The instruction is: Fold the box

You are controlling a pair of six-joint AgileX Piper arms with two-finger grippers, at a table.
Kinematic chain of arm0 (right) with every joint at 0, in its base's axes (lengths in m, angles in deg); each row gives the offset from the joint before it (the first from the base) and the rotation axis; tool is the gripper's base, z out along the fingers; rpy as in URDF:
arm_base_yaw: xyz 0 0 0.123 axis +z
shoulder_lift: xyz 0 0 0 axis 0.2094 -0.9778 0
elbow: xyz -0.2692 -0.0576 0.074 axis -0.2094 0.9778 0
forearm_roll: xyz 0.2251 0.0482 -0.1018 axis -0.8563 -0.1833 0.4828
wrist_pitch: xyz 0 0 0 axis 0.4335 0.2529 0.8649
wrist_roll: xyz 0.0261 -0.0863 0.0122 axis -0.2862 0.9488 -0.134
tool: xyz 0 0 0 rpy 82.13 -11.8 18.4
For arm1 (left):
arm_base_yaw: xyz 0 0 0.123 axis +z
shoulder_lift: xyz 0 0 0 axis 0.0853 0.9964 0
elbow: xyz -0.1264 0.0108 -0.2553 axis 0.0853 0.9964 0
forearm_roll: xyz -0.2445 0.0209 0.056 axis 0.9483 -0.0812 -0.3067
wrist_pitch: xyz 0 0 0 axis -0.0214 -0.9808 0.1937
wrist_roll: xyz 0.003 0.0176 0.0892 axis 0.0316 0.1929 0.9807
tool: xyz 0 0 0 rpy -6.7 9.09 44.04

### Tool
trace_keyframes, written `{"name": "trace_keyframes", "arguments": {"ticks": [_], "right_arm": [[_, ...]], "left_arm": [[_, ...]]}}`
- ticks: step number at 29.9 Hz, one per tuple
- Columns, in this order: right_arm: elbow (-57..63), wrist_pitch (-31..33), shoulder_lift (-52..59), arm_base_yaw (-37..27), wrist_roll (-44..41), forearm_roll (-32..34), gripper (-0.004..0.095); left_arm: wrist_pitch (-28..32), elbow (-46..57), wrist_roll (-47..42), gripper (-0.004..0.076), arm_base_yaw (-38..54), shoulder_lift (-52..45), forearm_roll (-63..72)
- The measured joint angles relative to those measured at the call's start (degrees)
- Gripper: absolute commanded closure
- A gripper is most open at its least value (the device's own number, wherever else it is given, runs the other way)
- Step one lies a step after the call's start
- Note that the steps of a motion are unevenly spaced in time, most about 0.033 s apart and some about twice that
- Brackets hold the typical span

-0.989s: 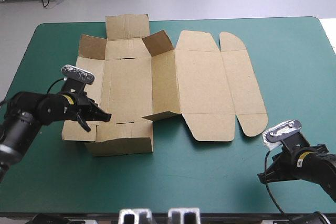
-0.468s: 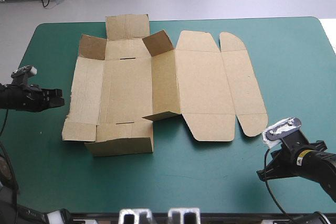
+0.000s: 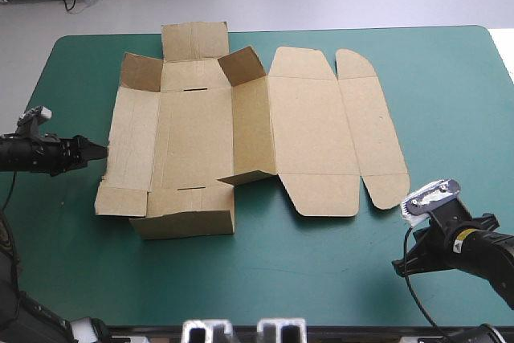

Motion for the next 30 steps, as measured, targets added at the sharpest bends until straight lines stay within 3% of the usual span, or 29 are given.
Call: {"name": "trace_keyframes", "arguments": {"ticks": [7, 17, 20, 23, 30], "right_arm": [[0.0, -0.1, 0.0, 0.0, 0.0, 0.0, 0.0932], [0.0, -0.3, 0.0, 0.0, 0.0, 0.0, 0.0932], [0.0, -0.3, 0.0, 0.0, 0.0, -0.4, 0.0932], [0.0, -0.3, 0.0, 0.0, 0.0, -0.6, 0.0932], [0.0, -0.3, 0.0, 0.0, 0.0, -0.9, 0.0932]], "left_arm": [[-3.1, -0.5, 0.9, 0.0255, 0.2, 7.6, 1.4], [-4.8, -1.4, 2.7, 0.0383, -9.0, 12.0, 6.1], [-4.9, -1.6, 2.2, 0.0495, -12.5, 12.5, 6.1], [-3.0, -1.6, 0.2, 0.0738, -14.3, 12.7, 6.2], [-3.2, -3.1, 3.6, 0.0734, -15.9, 12.8, 6.0]]}}
